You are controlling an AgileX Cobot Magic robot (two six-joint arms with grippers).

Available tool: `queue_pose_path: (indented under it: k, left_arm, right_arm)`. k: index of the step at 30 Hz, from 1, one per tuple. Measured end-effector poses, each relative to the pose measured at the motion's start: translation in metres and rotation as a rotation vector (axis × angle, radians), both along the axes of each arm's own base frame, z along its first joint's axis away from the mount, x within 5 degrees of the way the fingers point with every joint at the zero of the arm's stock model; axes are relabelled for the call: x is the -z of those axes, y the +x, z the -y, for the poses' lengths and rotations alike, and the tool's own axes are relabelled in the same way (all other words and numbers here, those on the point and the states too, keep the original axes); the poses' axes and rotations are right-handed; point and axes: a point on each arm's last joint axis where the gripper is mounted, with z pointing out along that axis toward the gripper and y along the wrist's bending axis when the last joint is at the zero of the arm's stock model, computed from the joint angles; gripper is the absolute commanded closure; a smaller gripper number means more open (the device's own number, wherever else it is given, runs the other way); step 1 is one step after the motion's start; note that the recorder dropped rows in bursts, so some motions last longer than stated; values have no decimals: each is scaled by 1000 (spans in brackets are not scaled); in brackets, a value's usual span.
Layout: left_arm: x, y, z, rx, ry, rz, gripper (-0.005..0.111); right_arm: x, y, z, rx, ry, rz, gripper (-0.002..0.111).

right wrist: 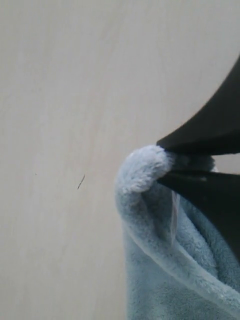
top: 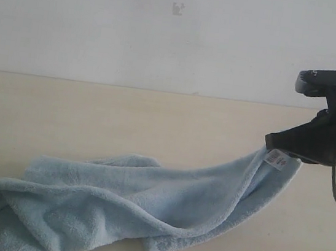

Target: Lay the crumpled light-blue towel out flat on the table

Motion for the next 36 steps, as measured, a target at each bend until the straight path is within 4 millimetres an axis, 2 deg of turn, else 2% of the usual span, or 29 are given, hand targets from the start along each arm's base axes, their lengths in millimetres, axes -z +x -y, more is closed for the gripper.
queue_pose_path:
  k: [6, 9, 11, 16, 17, 18, 22, 27, 33, 36]
  left_arm:
    - [11, 6, -4, 37, 39, -32, 46]
    - [18, 9, -7, 29, 35, -54, 52]
    - [23, 11, -9, 7, 24, -67, 62]
    - [26, 15, -9, -32, 23, -84, 97]
    - [24, 18, -10, -44, 32, -84, 103]
    - [21, 20, -11, -53, 40, -81, 103]
    - [4, 30, -14, -125, 61, -47, 103]
    - [-30, 38, -12, -213, -7, 69, 103]
    - [-76, 21, -11, -269, -162, 265, 103]
    - [-96, 12, -9, -202, -222, 395, 103]
  right_arm:
    - [1, -1, 0, 11, 15, -13, 109]
    - [1, -1, -1, 15, 20, -14, 109]
    - [1, -1, -1, 18, 24, -15, 109]
    - [1, -1, -4, 11, 28, -16, 109]
    - [1, -1, -4, 11, 28, -16, 109]
    - [1, -1, -4, 11, 28, -16, 109]
    - [1, -1, -4, 9, 27, -16, 109]
    - [0, -1, -4, 9, 28, -7, 109]
    - [-1, 0, -4, 7, 29, 3, 109]
    - [-1, 0, -4, 6, 31, 12, 109]
